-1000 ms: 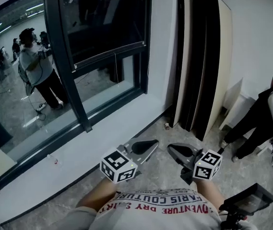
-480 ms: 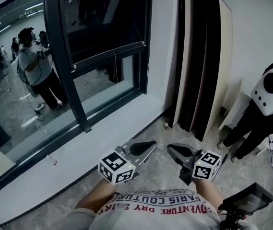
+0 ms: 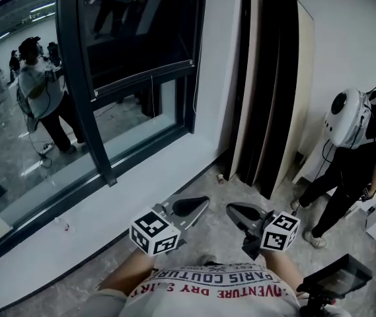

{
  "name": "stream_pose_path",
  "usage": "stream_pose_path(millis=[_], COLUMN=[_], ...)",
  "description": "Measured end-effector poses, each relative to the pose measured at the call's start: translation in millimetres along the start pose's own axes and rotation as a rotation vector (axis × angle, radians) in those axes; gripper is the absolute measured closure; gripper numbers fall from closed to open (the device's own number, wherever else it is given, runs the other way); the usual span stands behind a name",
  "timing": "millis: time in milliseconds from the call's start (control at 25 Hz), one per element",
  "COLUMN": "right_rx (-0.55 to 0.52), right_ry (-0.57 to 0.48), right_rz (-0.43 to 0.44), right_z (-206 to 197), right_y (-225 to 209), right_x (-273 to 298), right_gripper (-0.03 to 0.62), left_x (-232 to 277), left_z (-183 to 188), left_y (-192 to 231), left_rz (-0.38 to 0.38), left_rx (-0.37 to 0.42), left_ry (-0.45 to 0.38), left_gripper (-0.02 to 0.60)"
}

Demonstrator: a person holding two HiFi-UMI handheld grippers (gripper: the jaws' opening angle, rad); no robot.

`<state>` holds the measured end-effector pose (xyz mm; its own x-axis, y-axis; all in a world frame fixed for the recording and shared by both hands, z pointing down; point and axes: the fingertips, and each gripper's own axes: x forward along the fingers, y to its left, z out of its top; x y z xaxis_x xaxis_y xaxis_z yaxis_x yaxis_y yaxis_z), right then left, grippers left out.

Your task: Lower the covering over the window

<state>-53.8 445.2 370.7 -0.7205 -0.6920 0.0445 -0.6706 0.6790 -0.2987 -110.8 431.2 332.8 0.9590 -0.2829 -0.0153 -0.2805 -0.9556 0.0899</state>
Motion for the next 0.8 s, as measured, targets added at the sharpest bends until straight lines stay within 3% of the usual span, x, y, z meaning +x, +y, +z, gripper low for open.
stream_pose_path(millis=[200, 480, 800], right_rx=[0.052, 0.126, 0.167], right_ry=[-0.028, -0.043, -0.076], right_rz=[0.008, -0.006, -0.023], right_z=[0, -1, 31], right_y=[-31, -114, -255], right_x=[1, 10, 37], right_gripper=[0.589, 0.588, 0.588], left_x=[26, 94, 196], left_z=[-8, -24, -31], left_y=[19, 60, 170], left_rz=[0.004, -0.023, 0.033], left_rx=[-0.018, -0.034, -0.074], left_ry=[0.023, 0.070, 0.094], left_gripper=[0.580, 0.580, 0.580])
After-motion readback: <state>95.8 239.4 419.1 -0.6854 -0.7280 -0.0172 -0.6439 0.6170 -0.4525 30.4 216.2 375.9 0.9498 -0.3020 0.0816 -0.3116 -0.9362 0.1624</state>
